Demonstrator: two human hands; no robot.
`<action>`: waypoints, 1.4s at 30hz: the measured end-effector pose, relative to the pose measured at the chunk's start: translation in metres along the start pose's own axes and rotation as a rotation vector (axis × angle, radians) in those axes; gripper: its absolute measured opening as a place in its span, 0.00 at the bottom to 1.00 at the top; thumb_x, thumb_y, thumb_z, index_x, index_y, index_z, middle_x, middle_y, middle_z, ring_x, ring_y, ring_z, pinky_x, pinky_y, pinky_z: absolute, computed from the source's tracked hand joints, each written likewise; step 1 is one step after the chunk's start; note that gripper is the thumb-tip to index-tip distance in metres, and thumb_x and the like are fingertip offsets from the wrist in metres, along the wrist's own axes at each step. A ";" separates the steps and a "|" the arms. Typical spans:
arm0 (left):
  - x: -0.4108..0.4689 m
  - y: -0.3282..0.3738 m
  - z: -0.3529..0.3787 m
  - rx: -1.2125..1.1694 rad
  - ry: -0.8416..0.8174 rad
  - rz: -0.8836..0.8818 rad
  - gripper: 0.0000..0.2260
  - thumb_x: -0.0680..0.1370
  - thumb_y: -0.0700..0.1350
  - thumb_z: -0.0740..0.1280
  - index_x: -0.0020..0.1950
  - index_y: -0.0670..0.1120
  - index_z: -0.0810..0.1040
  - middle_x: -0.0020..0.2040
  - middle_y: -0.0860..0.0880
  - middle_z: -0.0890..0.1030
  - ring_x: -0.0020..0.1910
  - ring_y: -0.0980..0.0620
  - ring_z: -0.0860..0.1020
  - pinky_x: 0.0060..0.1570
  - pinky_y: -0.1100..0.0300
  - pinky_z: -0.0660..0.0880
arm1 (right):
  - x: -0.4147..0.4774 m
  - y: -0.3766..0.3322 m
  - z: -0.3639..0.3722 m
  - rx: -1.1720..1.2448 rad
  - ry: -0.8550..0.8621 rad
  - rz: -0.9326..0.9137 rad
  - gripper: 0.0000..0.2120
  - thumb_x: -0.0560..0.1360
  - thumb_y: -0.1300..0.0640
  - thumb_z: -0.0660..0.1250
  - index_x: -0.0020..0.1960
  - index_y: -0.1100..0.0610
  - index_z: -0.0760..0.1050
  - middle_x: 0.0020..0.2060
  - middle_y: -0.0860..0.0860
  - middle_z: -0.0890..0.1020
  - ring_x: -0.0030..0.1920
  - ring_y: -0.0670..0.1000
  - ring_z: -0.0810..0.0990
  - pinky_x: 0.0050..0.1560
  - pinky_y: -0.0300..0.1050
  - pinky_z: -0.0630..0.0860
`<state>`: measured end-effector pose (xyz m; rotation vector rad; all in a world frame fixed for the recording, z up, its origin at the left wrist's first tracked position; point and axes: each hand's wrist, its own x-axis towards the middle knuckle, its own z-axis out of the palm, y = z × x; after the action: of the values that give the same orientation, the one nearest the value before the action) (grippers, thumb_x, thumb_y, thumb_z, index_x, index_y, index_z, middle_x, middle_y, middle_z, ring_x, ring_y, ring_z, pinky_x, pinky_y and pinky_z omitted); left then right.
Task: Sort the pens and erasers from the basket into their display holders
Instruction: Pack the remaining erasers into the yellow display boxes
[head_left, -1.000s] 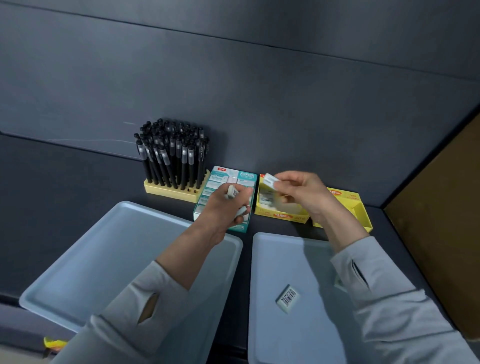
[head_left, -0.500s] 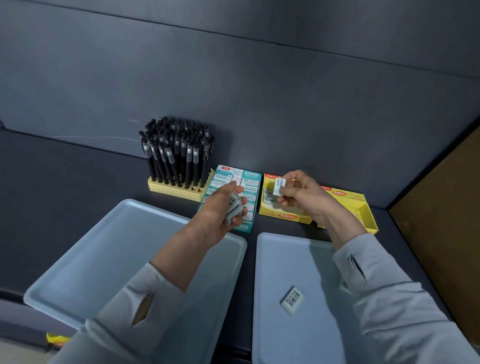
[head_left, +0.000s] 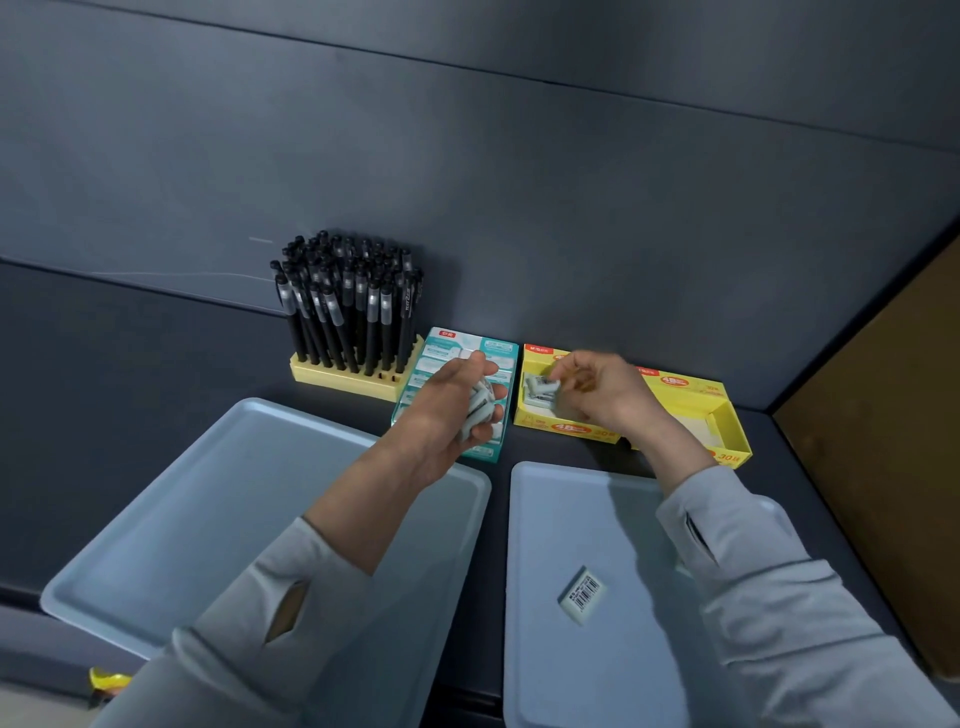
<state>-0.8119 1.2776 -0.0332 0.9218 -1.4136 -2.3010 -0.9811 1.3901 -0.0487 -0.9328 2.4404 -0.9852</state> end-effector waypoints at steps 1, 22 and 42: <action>0.000 0.000 0.000 0.004 0.000 0.002 0.11 0.83 0.51 0.58 0.55 0.45 0.74 0.46 0.44 0.77 0.34 0.53 0.74 0.24 0.66 0.67 | 0.001 0.000 0.000 -0.067 -0.015 -0.039 0.16 0.70 0.69 0.70 0.51 0.51 0.82 0.43 0.50 0.80 0.42 0.49 0.78 0.42 0.42 0.77; -0.006 -0.003 -0.004 0.007 0.008 0.021 0.11 0.83 0.52 0.59 0.55 0.45 0.74 0.46 0.44 0.78 0.34 0.53 0.74 0.24 0.66 0.67 | 0.001 -0.003 0.006 -0.346 0.023 -0.195 0.07 0.68 0.58 0.78 0.37 0.54 0.80 0.40 0.46 0.82 0.44 0.49 0.80 0.42 0.41 0.73; -0.006 0.000 -0.004 -0.148 -0.042 0.043 0.11 0.82 0.40 0.56 0.57 0.47 0.76 0.51 0.45 0.79 0.39 0.52 0.76 0.33 0.64 0.71 | 0.007 0.004 0.011 -0.157 -0.098 -0.134 0.08 0.68 0.61 0.78 0.37 0.49 0.83 0.40 0.50 0.85 0.43 0.49 0.81 0.46 0.41 0.78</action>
<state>-0.8045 1.2779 -0.0324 0.7954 -1.2472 -2.3687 -0.9825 1.3820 -0.0601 -1.1813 2.4262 -0.7783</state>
